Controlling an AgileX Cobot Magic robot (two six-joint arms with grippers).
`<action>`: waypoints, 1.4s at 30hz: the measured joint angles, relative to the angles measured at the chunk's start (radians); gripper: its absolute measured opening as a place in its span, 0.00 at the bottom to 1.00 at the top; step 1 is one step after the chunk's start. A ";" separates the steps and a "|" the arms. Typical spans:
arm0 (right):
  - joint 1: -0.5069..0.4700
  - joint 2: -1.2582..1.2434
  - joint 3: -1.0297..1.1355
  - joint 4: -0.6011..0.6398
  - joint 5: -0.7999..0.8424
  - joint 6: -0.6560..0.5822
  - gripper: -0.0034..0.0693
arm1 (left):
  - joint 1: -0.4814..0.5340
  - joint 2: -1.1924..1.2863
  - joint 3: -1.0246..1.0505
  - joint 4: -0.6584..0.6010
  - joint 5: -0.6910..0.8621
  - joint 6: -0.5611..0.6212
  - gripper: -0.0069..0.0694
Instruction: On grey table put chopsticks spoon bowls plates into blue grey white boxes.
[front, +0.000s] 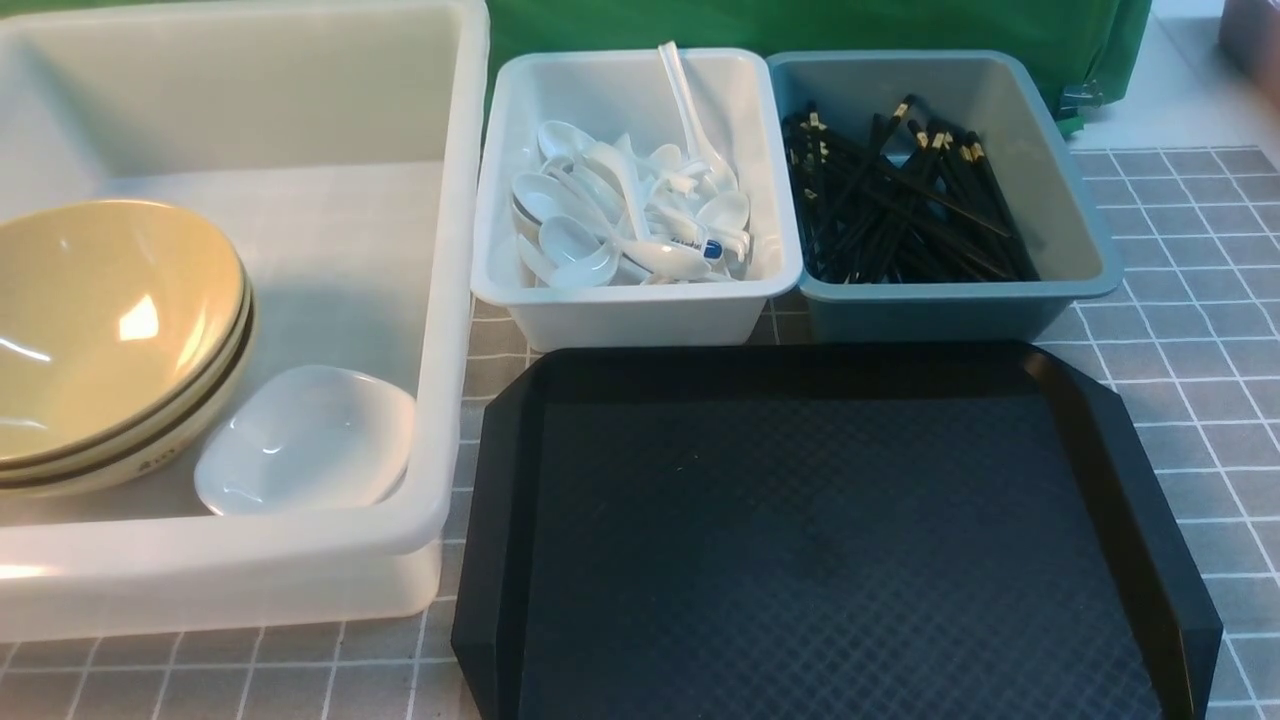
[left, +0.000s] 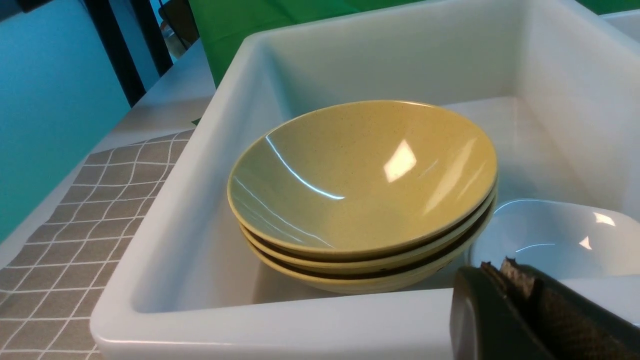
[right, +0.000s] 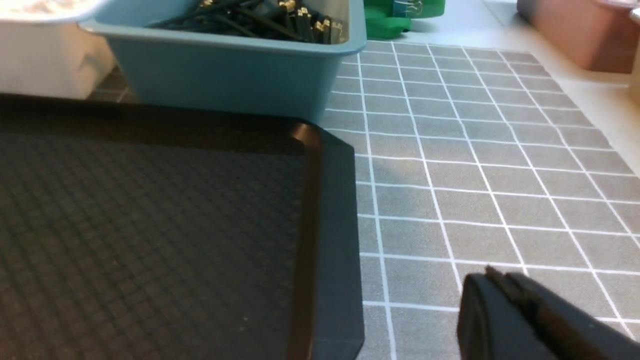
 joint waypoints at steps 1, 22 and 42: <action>0.000 0.000 0.000 0.000 0.000 -0.002 0.10 | 0.000 0.000 0.000 -0.001 0.000 0.000 0.08; -0.001 0.000 0.000 0.000 0.001 -0.012 0.12 | 0.013 -0.016 0.003 -0.034 0.006 0.053 0.08; -0.001 0.000 0.000 0.000 0.001 -0.012 0.15 | 0.151 -0.017 0.354 -0.513 -0.318 0.296 0.08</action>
